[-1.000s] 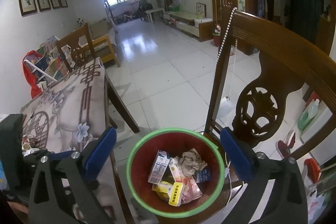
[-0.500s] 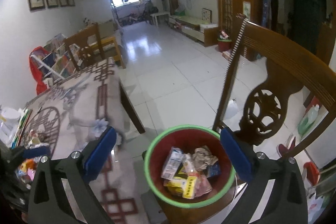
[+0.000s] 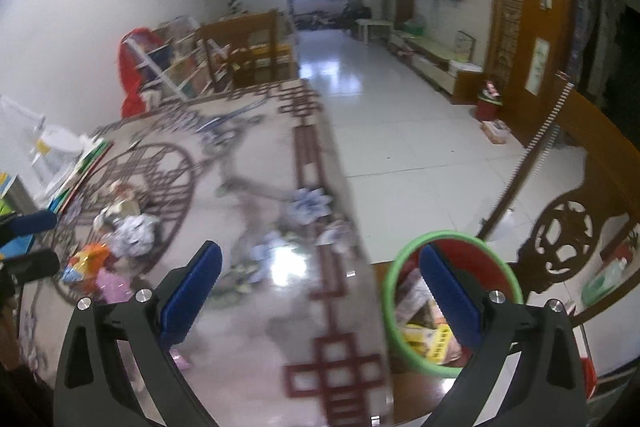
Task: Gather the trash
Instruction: 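Move both tools back over the table, then grasp the orange-blue chip bag with the left tool while the right tool grasps the pink bag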
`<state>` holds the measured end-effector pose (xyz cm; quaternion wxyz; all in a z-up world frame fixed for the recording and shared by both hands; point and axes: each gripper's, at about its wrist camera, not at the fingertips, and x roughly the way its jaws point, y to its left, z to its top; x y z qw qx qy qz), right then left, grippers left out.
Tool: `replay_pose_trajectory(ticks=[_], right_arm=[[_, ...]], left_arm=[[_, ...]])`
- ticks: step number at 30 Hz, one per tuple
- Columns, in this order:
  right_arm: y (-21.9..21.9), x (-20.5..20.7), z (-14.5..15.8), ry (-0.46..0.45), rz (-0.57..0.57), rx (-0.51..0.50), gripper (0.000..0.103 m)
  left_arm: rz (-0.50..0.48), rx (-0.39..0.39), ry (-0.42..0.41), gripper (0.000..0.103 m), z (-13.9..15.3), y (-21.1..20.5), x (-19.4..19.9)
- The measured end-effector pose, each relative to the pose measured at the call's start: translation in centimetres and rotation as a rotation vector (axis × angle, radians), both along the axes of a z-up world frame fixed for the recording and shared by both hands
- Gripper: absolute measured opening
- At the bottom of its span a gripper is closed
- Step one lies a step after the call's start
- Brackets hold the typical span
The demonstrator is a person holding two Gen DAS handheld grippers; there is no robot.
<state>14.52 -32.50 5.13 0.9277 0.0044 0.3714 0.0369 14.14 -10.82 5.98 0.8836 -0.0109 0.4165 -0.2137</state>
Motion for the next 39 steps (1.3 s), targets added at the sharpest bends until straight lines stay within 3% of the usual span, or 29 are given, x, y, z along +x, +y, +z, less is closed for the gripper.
replay_pose_trajectory(ticks=[9,16,22,28,35,39], right_arm=[[8.1,-1.0,-2.2,0.042,0.147,-0.009,0.096],[12.8,-2.0,-5.0,0.089,0.255,-0.030,0.096],[14.2,-2.7,-6.5,0.121,0.311,-0.048,0.096],[15.1,-3.2,-7.4,0.141,0.357,-0.032,0.096],[16.3,-2.9,-9.1,0.192,0.403,-0.024,0.095],[16.8,-2.4,-10.3,0.231,0.410,-0.033,0.090]], left_arm=[[0.176,0.028,0.039,0.098,-3.0,11.1,-2.0],[0.270,0.011,0.075,0.098,-5.5,16.1,-3.5],[0.308,-0.005,0.127,0.098,-8.3,17.2,-4.3],[0.283,0.010,0.124,0.098,-8.4,15.7,-3.3],[0.255,0.064,0.157,0.098,-10.1,13.9,-1.3],[0.261,0.084,0.175,0.098,-11.3,13.4,-0.5]])
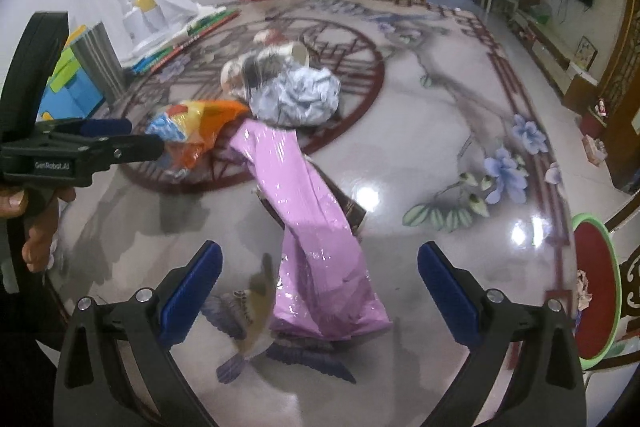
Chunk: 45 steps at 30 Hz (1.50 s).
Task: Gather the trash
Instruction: 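Grasp the orange-blue chip bag with the left tool while the right tool grasps the pink bag, then lift the orange-blue chip bag and pink bag and carry them toward the red bin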
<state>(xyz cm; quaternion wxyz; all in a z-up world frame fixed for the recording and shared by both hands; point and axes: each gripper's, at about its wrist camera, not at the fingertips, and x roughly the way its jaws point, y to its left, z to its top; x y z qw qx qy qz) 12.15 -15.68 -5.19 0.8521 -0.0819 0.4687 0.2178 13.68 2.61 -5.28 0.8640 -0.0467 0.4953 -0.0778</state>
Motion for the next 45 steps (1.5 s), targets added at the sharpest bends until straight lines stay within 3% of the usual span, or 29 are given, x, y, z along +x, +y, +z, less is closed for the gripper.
replay_pose_trajectory(ticks=[8,10,12,14,17,24,45], right_arm=[[0.2,0.8,-2.2,0.064,-0.002,-0.023,0.061],[0.1,0.8,-2.6,0.076,0.001,-0.025,0.050],[0.0,0.9,-2.7,0.078,-0.004,-0.019,0.046],[0.0,0.9,-2.6,0.079,-0.003,-0.018,0.040],[-0.1,0.9,-2.5,0.085,-0.003,-0.003,0.034],[-0.3,0.1,-1.7,0.074,0.001,0.017,0.029],[-1.9,-1.2,3.9,-0.024,-0.015,0.103,0.028]], left_arm=[[0.032,0.012,0.016,0.097,-2.0,-0.2,1.1],[0.040,0.003,0.014,0.088,-2.1,-0.1,1.1],[0.052,-0.008,0.026,0.065,-2.3,0.3,1.2],[0.057,-0.015,0.032,0.054,-2.4,0.5,1.2],[0.069,-0.025,0.015,0.051,-2.0,0.9,0.9],[0.099,-0.028,-0.017,0.046,-0.9,1.4,-0.3],[0.103,-0.013,-0.106,0.046,4.5,0.2,-3.8]])
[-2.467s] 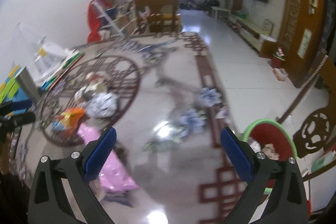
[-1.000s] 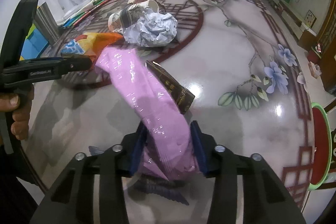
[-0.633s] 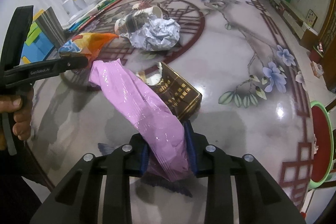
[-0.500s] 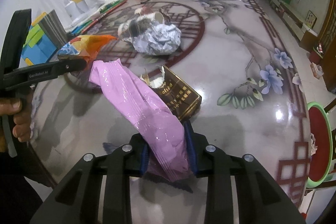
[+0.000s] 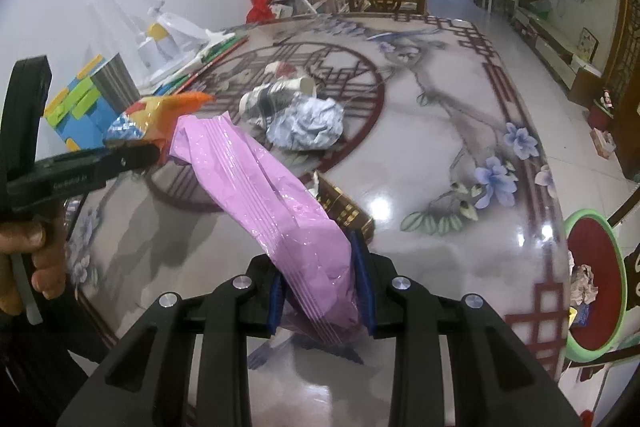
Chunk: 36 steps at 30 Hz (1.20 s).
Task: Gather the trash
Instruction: 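Lift the orange-blue chip bag and pink bag and carry them toward the red bin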
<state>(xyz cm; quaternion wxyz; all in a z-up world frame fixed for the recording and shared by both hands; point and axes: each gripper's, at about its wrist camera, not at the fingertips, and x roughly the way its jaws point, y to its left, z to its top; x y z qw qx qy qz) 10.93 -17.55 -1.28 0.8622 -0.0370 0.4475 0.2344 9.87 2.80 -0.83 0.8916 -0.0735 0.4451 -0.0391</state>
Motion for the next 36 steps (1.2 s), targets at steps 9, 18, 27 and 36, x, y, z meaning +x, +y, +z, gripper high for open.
replay_pose_trajectory(ticks=[9,18,27,36], right_arm=[[-2.4,0.5,1.5,-0.027,-0.051,0.032,0.028],[-6.4,1.5,3.2,-0.043,-0.122,0.069,0.028],[-15.0,3.1,5.8,-0.072,-0.279,0.103,0.028],[-25.1,3.8,7.4,-0.095,-0.462,0.124,0.028]], left_arm=[[-0.044,-0.019,-0.027,0.046,1.6,-2.3,0.5],[-0.127,-0.039,-0.048,0.046,3.0,-6.5,2.3],[-0.275,-0.052,-0.066,0.046,4.3,-14.7,4.5],[-0.458,-0.089,-0.059,0.046,5.0,-24.8,7.1]])
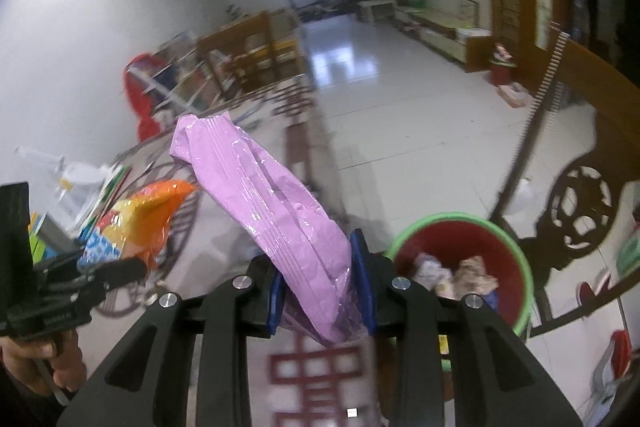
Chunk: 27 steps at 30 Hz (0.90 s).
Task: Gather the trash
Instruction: 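Lift the orange-blue chip bag and pink bag and carry them toward the red bin, then lower both bags into the red bin and open both tools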
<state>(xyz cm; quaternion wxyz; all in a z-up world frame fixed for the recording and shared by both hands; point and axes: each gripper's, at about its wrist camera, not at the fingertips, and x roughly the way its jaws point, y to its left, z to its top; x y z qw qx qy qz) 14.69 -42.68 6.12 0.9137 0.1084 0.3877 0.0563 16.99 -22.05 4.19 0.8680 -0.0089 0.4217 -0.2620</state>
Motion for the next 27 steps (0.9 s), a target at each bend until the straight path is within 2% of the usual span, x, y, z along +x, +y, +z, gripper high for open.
replay_pose_trajectory(ticks=[6,15,19,27], right_arm=[[-6.1,0.4,-0.9,0.018,-0.118,0.011,0.028],[-11.4,-0.3,-2.5,0.041,-0.233,0.017,0.028],[-12.8,-0.3,-3.9,0.077,-0.267,0.035,0.028],[-14.1,0.1,-4.3,0.086,-0.295,0.054,0.029]], left_arm=[[-0.109,-0.043,0.038,0.046,-0.5,-6.4,1.2],[-0.247,-0.056,0.105,0.046,-2.6,-13.2,2.5],[-0.278,-0.056,0.146,0.046,-4.1,-15.5,3.2],[-0.307,-0.061,0.193,0.047,-5.6,-18.1,3.5]])
